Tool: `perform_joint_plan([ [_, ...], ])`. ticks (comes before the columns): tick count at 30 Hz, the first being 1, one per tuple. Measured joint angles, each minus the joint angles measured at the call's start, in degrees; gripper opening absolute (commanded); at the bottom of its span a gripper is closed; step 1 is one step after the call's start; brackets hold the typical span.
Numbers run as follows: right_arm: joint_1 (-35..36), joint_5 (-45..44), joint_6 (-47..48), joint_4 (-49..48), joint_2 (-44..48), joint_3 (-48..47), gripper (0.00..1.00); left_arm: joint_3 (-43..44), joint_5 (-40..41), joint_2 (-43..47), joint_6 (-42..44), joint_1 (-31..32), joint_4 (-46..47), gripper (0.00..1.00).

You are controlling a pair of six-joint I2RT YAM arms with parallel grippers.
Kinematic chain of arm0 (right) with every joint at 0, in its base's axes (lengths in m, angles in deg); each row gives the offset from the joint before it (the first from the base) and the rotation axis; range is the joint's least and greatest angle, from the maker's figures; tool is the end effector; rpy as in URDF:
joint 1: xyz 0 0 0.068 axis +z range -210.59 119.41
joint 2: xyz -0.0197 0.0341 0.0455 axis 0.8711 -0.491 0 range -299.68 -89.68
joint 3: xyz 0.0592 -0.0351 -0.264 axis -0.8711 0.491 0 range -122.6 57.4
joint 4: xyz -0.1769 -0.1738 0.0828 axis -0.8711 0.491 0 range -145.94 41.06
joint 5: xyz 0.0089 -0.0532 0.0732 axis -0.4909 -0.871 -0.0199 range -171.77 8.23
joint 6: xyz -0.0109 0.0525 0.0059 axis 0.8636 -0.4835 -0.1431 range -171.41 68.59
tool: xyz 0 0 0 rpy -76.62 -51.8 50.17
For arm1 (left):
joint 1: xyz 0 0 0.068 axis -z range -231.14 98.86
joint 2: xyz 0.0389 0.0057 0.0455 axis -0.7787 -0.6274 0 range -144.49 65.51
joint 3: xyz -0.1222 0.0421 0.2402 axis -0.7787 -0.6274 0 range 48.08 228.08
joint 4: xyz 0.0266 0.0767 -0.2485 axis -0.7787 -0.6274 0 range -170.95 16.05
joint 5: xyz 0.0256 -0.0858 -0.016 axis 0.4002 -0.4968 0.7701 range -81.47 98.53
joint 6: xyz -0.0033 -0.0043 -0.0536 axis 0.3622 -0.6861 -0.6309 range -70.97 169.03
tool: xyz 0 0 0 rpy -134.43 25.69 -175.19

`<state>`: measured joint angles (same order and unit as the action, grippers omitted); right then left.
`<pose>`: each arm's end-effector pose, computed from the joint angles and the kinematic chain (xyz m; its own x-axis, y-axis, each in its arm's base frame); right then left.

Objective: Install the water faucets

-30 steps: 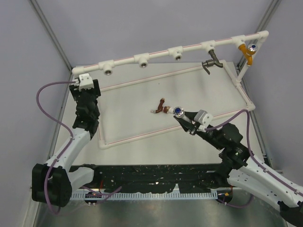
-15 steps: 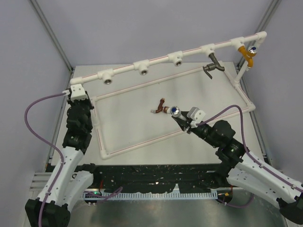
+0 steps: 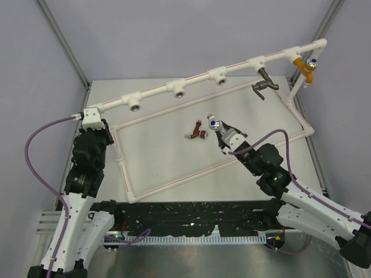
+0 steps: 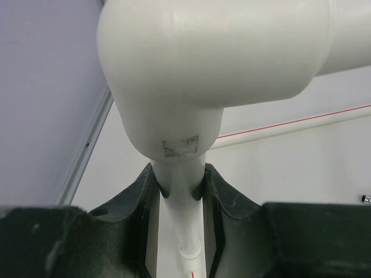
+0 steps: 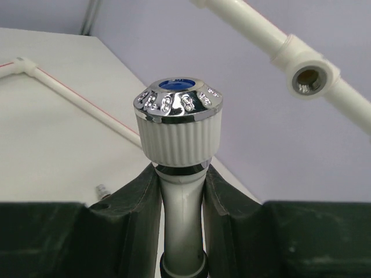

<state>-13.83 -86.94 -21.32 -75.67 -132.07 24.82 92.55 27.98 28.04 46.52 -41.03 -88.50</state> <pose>0.1288 0.1323 0.3278 0.4354 -0.2659 -0.8601 -0.5160 0.7092 -0.4804 0.1526 -0.0151 0.3494 -0.1222 -0.0201 -0.9923 -0.1648 0.9863 0.0003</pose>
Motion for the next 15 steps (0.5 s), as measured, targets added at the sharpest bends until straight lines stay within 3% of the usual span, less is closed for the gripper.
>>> perform_joint_plan([
  [8,-1.3,-1.4,25.5,-13.6,-6.5,1.3,0.05,-0.6,0.2,1.9,0.3,1.3,-1.2,0.00],
  [15,-5.2,1.0,38.8,-19.0,-6.3,1.7,0.05,-0.9,3.0,2.0,1.2,3.3,-0.9,0.00],
])
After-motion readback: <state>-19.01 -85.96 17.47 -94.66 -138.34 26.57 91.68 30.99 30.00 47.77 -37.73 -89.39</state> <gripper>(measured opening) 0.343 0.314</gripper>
